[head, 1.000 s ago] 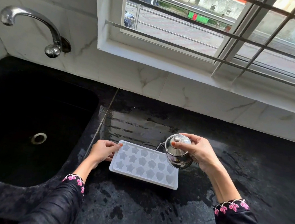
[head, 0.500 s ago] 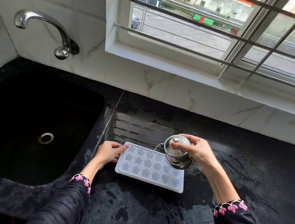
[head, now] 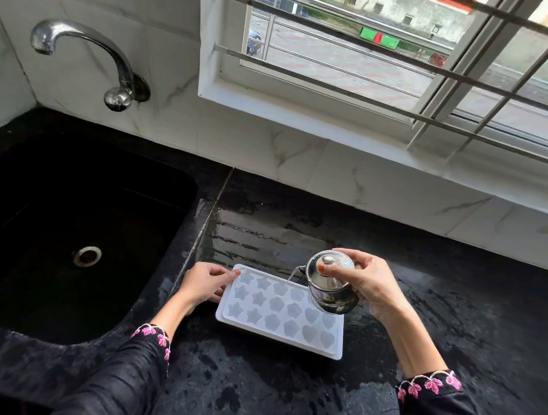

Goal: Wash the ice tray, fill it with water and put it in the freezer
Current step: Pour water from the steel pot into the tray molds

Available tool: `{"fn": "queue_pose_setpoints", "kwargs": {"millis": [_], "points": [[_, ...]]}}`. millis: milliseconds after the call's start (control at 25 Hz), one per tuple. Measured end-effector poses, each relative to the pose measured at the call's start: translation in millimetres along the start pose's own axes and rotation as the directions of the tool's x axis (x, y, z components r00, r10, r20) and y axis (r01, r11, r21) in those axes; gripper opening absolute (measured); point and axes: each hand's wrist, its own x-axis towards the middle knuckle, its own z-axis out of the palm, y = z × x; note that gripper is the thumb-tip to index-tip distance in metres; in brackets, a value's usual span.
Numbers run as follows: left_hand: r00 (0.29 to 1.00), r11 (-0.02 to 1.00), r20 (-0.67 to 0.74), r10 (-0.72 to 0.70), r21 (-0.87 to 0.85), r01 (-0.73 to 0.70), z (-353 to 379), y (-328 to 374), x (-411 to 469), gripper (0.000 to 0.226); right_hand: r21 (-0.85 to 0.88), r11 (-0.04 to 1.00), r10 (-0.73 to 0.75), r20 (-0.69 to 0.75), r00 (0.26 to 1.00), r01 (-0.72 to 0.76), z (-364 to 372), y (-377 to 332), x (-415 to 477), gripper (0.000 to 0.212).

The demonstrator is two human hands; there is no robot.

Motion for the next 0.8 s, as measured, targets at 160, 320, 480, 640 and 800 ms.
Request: {"fn": "queue_pose_setpoints", "kwargs": {"millis": [160,320,480,640,800], "points": [[1.000,1.000,0.004,0.000,-0.007,0.000,0.2,-0.8,1.2,0.026,-0.010,1.000,-0.001,0.001,1.000,0.001,0.0,0.0,0.8,0.072],[1.000,1.000,0.004,0.003,-0.005,-0.003,0.6,-0.3,0.7,0.026,-0.012,1.000,-0.002,0.003,1.000,0.002,-0.5,-1.5,0.5,0.070],[1.000,1.000,0.004,0.001,-0.007,-0.001,0.2,-0.7,1.1,0.028,-0.018,1.000,-0.007,0.002,1.000,0.007,-0.3,-1.9,1.4,0.070],[1.000,1.000,0.006,0.001,-0.010,-0.001,-0.4,-1.3,1.3,0.028,-0.019,1.000,-0.009,-0.002,1.000,0.009,-1.0,-0.8,2.3,0.070],[1.000,1.000,0.007,-0.001,-0.007,0.001,-0.3,-0.7,0.6,0.028,-0.029,1.000,-0.007,-0.001,1.000,0.007,-1.0,-1.2,2.2,0.073]]}}
